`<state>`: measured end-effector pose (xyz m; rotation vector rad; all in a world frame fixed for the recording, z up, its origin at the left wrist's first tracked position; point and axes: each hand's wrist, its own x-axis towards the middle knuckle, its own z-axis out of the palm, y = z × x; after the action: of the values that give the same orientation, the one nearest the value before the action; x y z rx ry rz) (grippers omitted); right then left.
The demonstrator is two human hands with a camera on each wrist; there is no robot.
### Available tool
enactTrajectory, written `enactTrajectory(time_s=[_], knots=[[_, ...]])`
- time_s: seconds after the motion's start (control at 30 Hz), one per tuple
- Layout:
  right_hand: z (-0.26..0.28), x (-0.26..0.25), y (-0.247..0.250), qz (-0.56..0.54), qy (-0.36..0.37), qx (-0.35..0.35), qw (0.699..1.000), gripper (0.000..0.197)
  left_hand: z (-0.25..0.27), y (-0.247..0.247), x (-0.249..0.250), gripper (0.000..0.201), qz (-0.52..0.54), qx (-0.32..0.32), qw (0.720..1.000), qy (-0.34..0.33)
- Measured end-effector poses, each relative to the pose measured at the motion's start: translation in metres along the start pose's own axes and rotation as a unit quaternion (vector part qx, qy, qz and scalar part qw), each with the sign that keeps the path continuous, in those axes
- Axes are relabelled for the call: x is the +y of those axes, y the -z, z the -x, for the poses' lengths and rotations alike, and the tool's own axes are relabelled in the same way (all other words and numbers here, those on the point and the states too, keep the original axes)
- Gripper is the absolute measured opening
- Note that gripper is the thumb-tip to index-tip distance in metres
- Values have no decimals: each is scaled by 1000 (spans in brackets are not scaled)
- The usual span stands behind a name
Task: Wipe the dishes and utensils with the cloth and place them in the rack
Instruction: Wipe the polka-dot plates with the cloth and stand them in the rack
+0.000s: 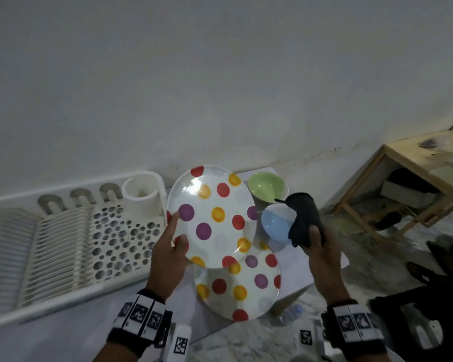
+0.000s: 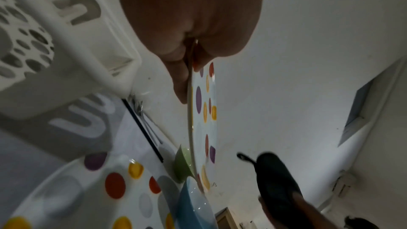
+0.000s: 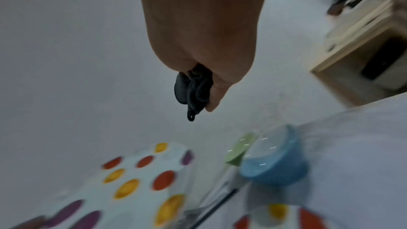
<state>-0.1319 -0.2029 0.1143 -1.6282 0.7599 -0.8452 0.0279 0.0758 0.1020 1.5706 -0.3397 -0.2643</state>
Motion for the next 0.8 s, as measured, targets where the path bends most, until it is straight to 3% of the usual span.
enactTrajectory(time_s=[0.2, 0.3, 0.4, 0.5, 0.6, 0.8], knots=[[52, -74, -121, 40, 89, -48, 994, 15, 23, 28, 15, 66, -31, -44, 999, 3], [84, -84, -159, 121, 147, -117, 975, 38, 35, 40, 22, 64, -72, -59, 995, -20], [107, -65, -177, 266, 234, -221, 909, 48, 41, 54, 32, 58, -84, -67, 993, -43], [105, -54, -181, 380, 349, -231, 825, 54, 42, 68, 44, 59, -114, -91, 986, -74], [92, -68, -185, 383, 375, -261, 803, 54, 40, 73, 57, 56, -132, -93, 980, -115], [55, -98, -201, 420, 425, -313, 738, 57, 23, 79, 76, 61, -179, -81, 974, -113]])
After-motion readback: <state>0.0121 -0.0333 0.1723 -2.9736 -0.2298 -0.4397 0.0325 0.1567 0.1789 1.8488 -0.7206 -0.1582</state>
